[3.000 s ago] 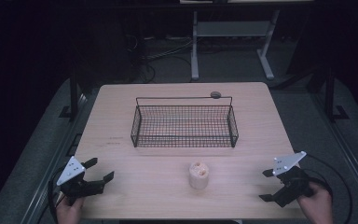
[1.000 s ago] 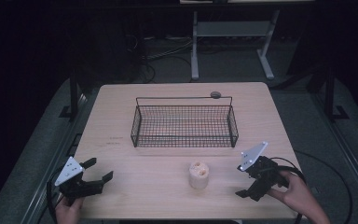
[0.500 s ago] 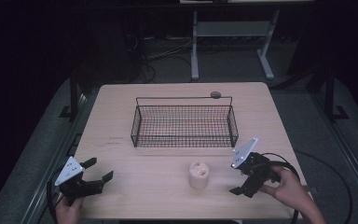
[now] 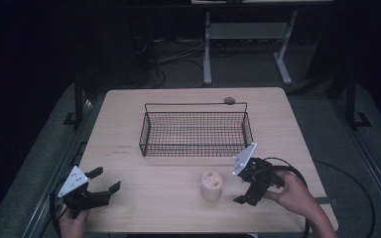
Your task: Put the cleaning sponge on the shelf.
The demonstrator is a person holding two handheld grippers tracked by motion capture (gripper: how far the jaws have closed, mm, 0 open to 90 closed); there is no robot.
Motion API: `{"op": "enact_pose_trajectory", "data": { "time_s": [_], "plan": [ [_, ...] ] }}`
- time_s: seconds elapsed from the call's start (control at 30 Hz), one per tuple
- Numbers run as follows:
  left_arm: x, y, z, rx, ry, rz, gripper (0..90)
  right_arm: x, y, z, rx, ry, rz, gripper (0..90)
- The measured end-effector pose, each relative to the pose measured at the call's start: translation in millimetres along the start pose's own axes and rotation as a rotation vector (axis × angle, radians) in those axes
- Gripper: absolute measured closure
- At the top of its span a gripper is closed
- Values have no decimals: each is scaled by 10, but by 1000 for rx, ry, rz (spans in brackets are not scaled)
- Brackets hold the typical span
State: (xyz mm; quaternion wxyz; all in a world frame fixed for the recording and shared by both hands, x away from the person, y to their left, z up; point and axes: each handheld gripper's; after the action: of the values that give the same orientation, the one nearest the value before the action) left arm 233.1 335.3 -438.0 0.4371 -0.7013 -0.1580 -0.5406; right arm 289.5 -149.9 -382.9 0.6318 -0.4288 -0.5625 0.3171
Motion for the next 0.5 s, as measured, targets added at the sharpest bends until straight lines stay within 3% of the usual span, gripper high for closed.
{"op": "enact_pose_trajectory", "data": {
  "time_s": [0.5],
  "plan": [
    [3, 6, 2, -3, 0, -2, 139, 297, 90, -75, 4, -17, 10, 162]
  ]
}}
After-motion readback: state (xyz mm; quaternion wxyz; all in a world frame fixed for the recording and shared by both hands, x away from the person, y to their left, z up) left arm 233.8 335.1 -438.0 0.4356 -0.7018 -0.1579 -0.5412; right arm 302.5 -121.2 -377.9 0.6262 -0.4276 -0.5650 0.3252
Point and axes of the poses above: each handheld gripper's, and its own axes: y roughly forward along the jaws, x roughly out of its top, z roughly to its left, and after that the axes turned 3 degrees about -x, right-handed
